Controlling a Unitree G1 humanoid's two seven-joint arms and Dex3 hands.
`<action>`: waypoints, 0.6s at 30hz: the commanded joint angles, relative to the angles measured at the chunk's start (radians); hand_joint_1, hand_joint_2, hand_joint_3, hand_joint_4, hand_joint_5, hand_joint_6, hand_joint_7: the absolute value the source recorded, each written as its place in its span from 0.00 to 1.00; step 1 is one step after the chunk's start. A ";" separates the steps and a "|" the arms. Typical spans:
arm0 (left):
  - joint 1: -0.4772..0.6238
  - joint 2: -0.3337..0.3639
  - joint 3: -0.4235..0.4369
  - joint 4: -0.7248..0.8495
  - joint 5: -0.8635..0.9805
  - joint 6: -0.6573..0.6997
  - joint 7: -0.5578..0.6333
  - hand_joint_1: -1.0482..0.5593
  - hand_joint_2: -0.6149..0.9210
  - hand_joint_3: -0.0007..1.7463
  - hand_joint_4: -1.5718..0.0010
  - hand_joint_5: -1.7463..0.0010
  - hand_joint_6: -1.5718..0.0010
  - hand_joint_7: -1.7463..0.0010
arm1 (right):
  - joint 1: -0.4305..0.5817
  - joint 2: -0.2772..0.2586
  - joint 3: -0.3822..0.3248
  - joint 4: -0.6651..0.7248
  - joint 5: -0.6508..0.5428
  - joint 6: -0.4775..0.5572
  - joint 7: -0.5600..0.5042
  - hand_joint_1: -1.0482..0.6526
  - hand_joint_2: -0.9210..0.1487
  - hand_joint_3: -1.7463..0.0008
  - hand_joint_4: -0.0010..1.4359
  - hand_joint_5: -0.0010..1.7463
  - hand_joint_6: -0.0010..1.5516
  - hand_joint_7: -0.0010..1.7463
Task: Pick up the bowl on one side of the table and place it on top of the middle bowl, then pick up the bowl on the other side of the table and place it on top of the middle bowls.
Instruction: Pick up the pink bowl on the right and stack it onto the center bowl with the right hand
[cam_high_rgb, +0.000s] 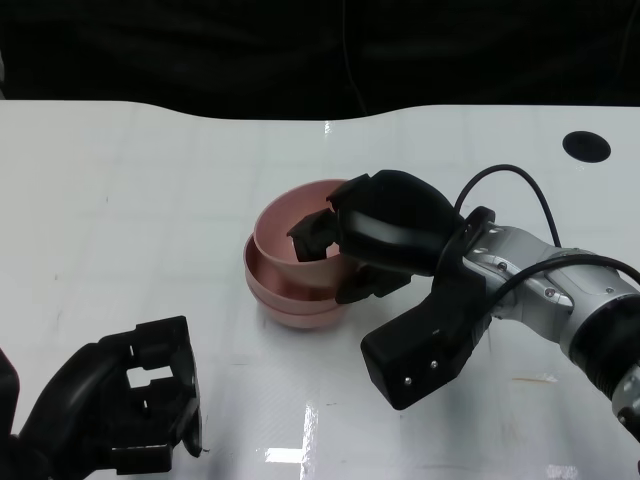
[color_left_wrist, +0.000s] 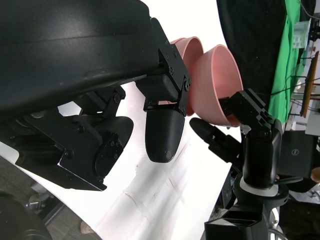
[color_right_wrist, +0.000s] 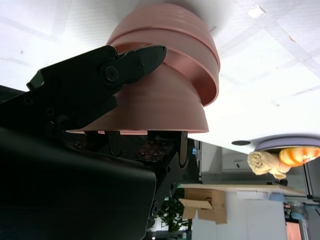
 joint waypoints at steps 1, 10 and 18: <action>0.008 0.006 0.004 -0.002 0.004 -0.015 0.006 0.78 0.87 0.72 0.45 0.00 0.53 0.00 | -0.029 0.008 0.010 0.027 -0.004 -0.012 -0.038 0.44 0.00 0.88 0.60 1.00 0.40 0.84; 0.014 0.010 -0.003 -0.022 0.013 0.002 0.017 0.78 0.87 0.71 0.46 0.00 0.53 0.00 | -0.036 0.029 0.048 0.082 -0.040 -0.011 -0.144 0.45 0.01 0.93 0.61 1.00 0.39 0.88; 0.017 0.008 -0.008 -0.033 0.010 0.015 0.029 0.78 0.88 0.71 0.46 0.00 0.54 0.00 | -0.042 0.040 0.068 0.110 -0.051 -0.007 -0.169 0.46 0.01 0.97 0.60 1.00 0.42 0.82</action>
